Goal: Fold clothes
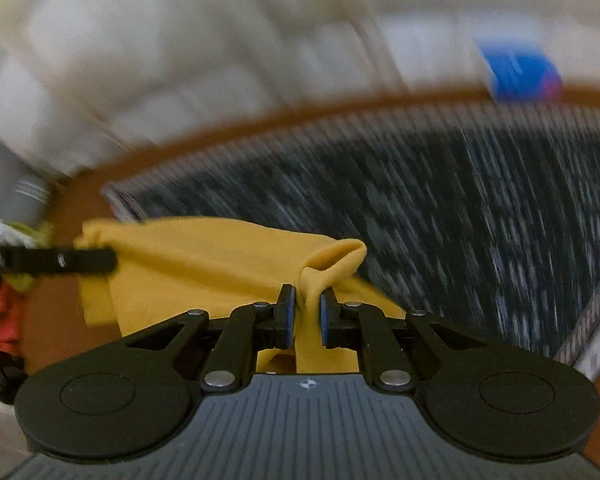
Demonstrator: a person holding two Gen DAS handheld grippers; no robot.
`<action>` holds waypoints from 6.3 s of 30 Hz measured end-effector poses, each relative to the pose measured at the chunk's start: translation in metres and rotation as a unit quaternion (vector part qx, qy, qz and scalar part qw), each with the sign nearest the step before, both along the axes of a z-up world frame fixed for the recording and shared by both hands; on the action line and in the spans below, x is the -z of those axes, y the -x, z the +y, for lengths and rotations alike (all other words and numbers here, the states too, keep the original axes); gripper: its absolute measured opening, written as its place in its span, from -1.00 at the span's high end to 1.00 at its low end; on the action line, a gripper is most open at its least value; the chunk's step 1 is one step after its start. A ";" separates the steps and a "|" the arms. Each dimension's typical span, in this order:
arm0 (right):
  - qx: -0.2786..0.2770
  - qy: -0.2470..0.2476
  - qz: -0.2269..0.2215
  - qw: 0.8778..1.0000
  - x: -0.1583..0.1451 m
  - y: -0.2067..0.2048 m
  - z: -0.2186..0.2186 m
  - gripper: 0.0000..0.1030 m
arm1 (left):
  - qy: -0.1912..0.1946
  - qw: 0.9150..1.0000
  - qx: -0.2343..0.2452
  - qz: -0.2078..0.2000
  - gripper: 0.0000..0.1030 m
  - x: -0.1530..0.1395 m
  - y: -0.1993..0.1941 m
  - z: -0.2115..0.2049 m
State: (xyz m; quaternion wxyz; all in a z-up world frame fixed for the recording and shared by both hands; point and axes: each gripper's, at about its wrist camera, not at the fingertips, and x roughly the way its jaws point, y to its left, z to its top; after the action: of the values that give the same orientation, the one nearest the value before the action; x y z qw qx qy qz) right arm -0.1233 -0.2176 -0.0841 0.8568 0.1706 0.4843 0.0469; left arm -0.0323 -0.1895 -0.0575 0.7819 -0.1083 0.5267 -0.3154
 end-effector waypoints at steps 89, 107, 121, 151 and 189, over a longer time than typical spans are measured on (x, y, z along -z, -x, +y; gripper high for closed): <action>-0.102 0.084 -0.011 0.991 0.038 -0.077 0.029 -0.17 | -0.226 0.957 0.067 -0.170 -0.30 0.043 0.027 -0.067; 0.040 0.119 -0.046 0.991 0.008 -0.059 -0.066 0.92 | -0.193 0.975 -0.008 -0.107 0.18 0.058 0.003 -0.035; -0.117 0.193 -0.091 0.970 0.002 -0.062 -0.015 0.47 | -0.200 0.973 -0.001 -0.114 -0.11 0.065 0.005 -0.043; -0.096 -0.022 -0.129 0.987 -0.021 -0.089 -0.025 0.89 | -0.104 0.973 -0.151 -0.143 1.00 0.007 0.021 -0.006; -0.008 0.021 -0.455 0.890 -0.302 0.276 -0.005 0.89 | 0.085 0.853 -0.074 -0.509 1.00 -0.280 0.282 0.026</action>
State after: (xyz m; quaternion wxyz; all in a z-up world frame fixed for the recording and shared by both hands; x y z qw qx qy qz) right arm -0.3993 -0.2230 0.2184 0.9863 0.1086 0.0438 0.1165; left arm -0.3142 -0.1635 0.2230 0.9494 -0.0372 0.0167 -0.3115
